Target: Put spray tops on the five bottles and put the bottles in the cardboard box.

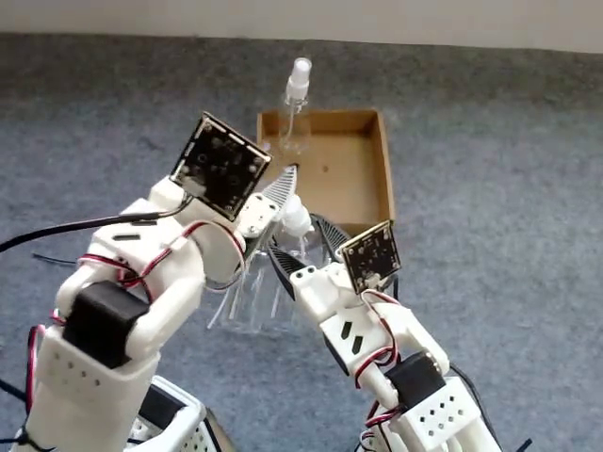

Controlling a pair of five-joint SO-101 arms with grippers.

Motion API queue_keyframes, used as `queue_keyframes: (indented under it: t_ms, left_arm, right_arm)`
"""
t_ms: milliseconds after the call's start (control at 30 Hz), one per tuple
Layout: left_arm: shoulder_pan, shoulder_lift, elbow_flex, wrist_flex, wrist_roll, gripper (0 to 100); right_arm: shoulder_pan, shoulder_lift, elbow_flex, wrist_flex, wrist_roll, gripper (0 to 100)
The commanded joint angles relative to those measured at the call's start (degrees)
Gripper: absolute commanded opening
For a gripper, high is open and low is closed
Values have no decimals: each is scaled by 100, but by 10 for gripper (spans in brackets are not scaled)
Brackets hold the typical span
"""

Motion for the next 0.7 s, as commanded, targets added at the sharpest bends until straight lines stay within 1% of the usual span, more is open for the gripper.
queue_keyframes:
  t_ms: [0,67,233,333,433,533,667]
  left_arm:
    - [-620,-84,-611,334,-211,123]
    - [-1095,-84,-488,484,-70,122]
    - [-2413,-84,488,220,88,123]
    - [-3055,-84,1437,-114,167,126]
    - [-3389,-84,2668,-818,501,127]
    - [-3486,-75,3785,-1846,879,127]
    - [-3679,-75,4752,-3103,862,127]
  right_arm:
    - [145,-198,-145,-31,53,4]
    - [391,-277,-154,-154,44,4]
    - [1235,-31,-303,-1587,44,4]
    - [1341,673,-532,-2123,44,4]
    - [1253,1798,-936,-2747,26,4]
    - [1218,3108,-1490,-3582,18,4]
    - [1174,4822,-2176,-4787,9,4]
